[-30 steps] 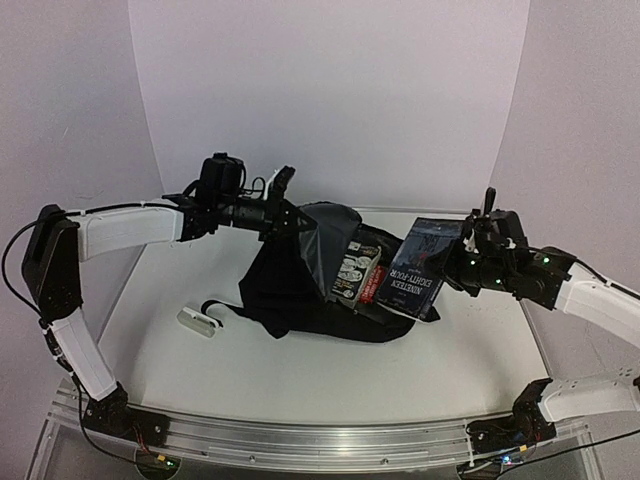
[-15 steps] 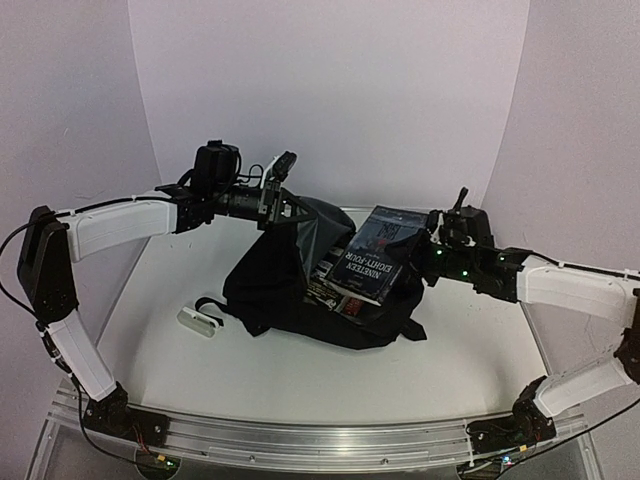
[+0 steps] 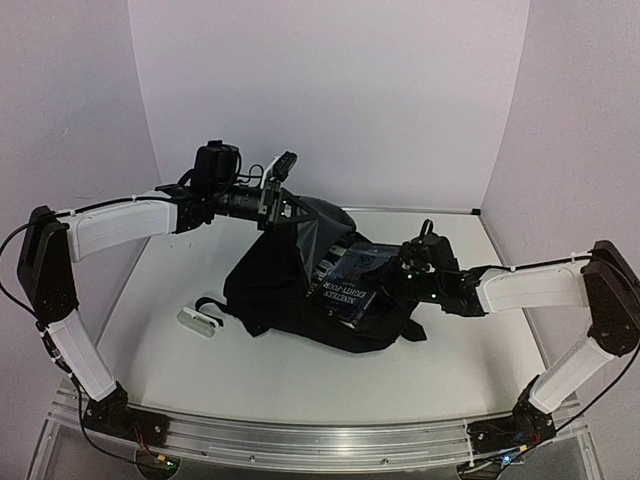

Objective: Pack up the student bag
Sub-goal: Place the book in the student bag.

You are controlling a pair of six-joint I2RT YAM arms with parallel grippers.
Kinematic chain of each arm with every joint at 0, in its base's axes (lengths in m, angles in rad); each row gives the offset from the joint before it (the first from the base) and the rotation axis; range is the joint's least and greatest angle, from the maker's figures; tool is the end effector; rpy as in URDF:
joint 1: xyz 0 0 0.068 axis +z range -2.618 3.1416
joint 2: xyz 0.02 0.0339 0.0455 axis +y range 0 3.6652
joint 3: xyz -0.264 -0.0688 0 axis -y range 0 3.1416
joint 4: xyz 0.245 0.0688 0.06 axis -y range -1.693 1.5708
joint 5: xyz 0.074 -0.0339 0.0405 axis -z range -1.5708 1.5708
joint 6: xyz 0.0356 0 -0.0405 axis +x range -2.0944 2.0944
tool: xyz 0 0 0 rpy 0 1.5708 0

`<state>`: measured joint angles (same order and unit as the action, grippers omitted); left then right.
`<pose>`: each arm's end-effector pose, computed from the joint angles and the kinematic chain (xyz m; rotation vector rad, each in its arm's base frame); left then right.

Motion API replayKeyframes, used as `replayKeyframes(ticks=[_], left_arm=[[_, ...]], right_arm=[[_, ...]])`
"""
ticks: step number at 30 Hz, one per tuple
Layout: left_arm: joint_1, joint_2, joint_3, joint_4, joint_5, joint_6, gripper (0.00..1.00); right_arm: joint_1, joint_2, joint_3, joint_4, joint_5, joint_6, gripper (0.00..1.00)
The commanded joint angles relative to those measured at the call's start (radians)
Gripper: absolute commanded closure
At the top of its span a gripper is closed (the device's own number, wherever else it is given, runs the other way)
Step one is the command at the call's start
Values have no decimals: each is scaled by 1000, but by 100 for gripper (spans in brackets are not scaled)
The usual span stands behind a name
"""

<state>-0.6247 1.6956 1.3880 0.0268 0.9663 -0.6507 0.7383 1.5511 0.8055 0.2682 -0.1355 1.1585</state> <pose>0.3033 -0.2548 0.3323 0.7522 1.9809 -1.7136 0.2427 0.2274 0.2051 0.3892 2.2831 1.2357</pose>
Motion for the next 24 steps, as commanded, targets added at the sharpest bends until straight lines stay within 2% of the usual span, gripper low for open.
replayKeyframes(ticks=[1, 12, 18, 24], left_arm=[[5, -92, 40, 119, 33, 39, 100], [6, -128, 64, -56, 55, 146, 100], [7, -126, 86, -126, 22, 169, 100], [8, -120, 97, -138, -7, 172, 100]], right_arm=[[7, 52, 48, 118, 9, 62, 100], [27, 124, 219, 172, 31, 62, 100], [31, 190, 266, 408, -99, 82, 100], [48, 197, 233, 655, -179, 123, 100]])
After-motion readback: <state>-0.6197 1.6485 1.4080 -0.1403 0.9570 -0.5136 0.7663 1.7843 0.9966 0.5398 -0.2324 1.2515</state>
